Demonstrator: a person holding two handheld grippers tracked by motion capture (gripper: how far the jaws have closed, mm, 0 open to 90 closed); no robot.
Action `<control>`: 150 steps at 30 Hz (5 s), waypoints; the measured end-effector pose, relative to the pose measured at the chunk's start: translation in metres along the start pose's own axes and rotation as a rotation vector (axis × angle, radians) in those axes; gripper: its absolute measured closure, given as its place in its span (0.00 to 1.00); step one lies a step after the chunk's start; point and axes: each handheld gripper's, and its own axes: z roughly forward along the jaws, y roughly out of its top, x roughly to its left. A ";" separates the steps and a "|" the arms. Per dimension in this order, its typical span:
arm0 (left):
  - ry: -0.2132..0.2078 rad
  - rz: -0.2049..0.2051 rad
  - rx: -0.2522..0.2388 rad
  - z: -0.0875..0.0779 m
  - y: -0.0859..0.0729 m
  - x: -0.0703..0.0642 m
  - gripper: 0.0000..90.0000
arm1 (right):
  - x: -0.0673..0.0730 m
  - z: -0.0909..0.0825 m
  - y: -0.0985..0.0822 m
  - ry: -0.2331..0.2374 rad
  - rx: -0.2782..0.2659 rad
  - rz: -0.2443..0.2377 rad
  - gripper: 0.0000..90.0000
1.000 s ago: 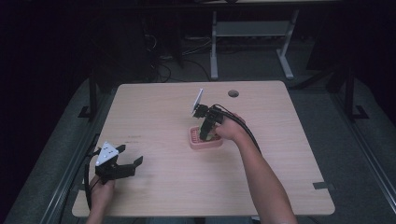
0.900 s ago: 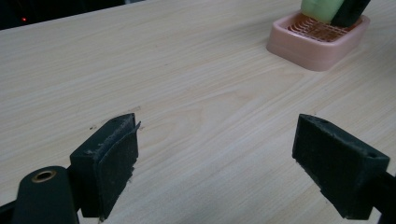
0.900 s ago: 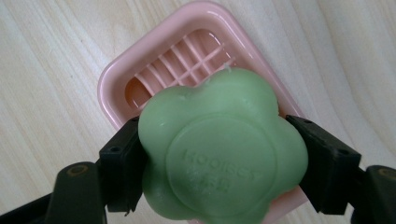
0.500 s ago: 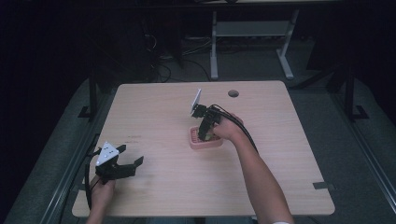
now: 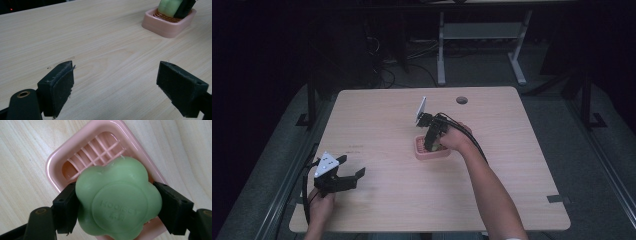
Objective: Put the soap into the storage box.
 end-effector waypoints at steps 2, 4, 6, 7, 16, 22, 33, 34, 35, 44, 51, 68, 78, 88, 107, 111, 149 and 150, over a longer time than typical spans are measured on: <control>0.000 0.003 -0.002 0.000 0.000 0.000 0.16 | 0.000 0.000 -0.001 -0.002 0.001 -0.003 0.28; -0.002 0.002 -0.002 0.000 0.000 0.000 0.16 | 0.000 0.000 -0.001 -0.003 0.007 0.006 0.28; -0.001 0.002 -0.002 0.000 0.000 0.000 0.16 | 0.000 0.000 -0.002 -0.007 0.011 0.004 0.28; -0.001 0.002 -0.003 0.000 0.000 0.000 0.16 | -0.001 -0.001 -0.002 -0.005 0.006 0.003 0.28; -0.002 0.006 -0.003 0.000 0.000 0.000 0.16 | -0.001 -0.006 -0.005 0.000 -0.018 0.010 0.28; -0.004 0.006 0.003 0.000 0.000 -0.001 0.16 | -0.001 -0.016 -0.010 0.005 -0.057 0.026 0.30; -0.005 0.007 0.004 0.000 0.000 -0.002 0.16 | -0.004 -0.028 -0.020 0.020 -0.085 0.037 0.32; -0.005 0.007 0.005 0.000 0.000 -0.001 0.16 | -0.004 -0.028 -0.021 0.023 -0.088 0.038 0.31; -0.005 0.007 0.005 0.000 0.000 -0.001 0.16 | -0.004 -0.029 -0.022 0.020 -0.089 0.038 0.31; -0.003 0.007 0.005 0.001 0.000 -0.003 0.16 | -0.006 -0.036 -0.034 0.030 -0.108 0.052 0.31; -0.005 0.008 0.012 0.001 0.000 -0.003 0.16 | -0.009 -0.041 -0.045 0.036 -0.120 0.064 0.31; -0.007 0.017 0.015 0.000 0.000 -0.004 0.16 | -0.015 -0.049 -0.073 0.034 -0.157 0.091 0.31; -0.007 0.019 0.012 0.000 0.000 -0.005 0.16 | -0.020 -0.051 -0.088 0.037 -0.166 0.114 0.30; -0.009 0.019 0.014 0.001 0.000 -0.005 0.16 | -0.021 -0.059 -0.098 0.025 -0.184 0.116 0.31; -0.008 0.027 0.013 0.001 0.001 -0.006 0.16 | -0.026 -0.061 -0.136 0.042 -0.205 0.149 0.31; -0.007 0.023 0.013 0.001 0.001 -0.007 0.16 | -0.025 -0.061 -0.144 0.048 -0.214 0.150 0.31; -0.005 0.044 0.027 0.003 0.001 -0.008 0.16 | -0.019 -0.049 -0.220 0.070 -0.257 0.195 0.30; -0.004 0.044 0.027 0.003 0.001 -0.008 0.16 | -0.019 -0.048 -0.222 0.070 -0.258 0.196 0.30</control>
